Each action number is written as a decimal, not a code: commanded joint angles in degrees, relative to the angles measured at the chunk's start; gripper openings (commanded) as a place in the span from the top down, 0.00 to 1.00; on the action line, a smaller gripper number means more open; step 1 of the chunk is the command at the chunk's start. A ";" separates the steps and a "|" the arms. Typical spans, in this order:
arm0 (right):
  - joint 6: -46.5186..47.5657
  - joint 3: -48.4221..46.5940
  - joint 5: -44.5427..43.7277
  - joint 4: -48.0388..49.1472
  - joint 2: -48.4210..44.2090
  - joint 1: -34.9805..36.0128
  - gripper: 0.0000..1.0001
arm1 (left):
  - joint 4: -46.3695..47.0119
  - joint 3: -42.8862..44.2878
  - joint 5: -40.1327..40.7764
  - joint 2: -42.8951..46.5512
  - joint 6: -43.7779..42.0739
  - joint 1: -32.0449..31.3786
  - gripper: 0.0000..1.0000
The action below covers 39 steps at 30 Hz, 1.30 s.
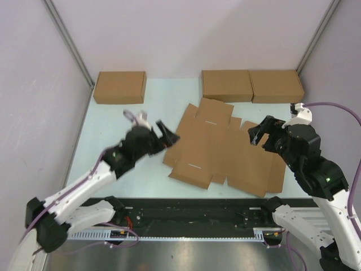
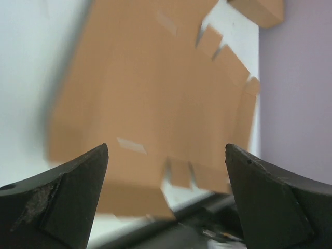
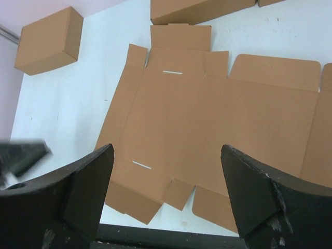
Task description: Fold the paper box
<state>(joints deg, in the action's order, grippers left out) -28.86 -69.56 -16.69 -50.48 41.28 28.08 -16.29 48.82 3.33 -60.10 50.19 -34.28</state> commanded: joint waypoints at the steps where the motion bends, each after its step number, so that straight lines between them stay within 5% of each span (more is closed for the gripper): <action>1: -0.58 1.35 -0.28 4.68 -0.49 0.23 0.11 | -16.08 -13.47 26.18 10.77 45.72 -14.65 0.00; 6: -2.60 5.22 0.08 5.91 -2.60 0.23 0.11 | -31.05 -9.98 29.44 8.69 64.02 -30.00 0.00; 9: -3.92 7.85 1.30 6.71 -3.39 0.23 0.11 | -32.49 -7.60 32.79 3.51 70.29 -36.36 0.00; 24: -5.33 9.09 1.84 1.97 -8.93 0.23 0.11 | -7.98 -9.44 32.00 -14.15 66.54 -37.18 0.02; 27: -4.71 9.18 1.92 2.22 -8.93 0.23 0.11 | -5.16 -8.57 29.72 -17.67 64.77 -36.29 0.10; 39: -3.48 9.18 0.69 2.49 -7.44 0.23 0.12 | 3.38 -15.33 26.46 -17.96 60.91 -33.22 0.83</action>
<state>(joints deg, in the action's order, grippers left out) -33.39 -59.99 -15.16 -49.04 33.17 28.08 -15.62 33.58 29.15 -79.64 113.40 -68.71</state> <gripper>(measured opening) 0.883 0.248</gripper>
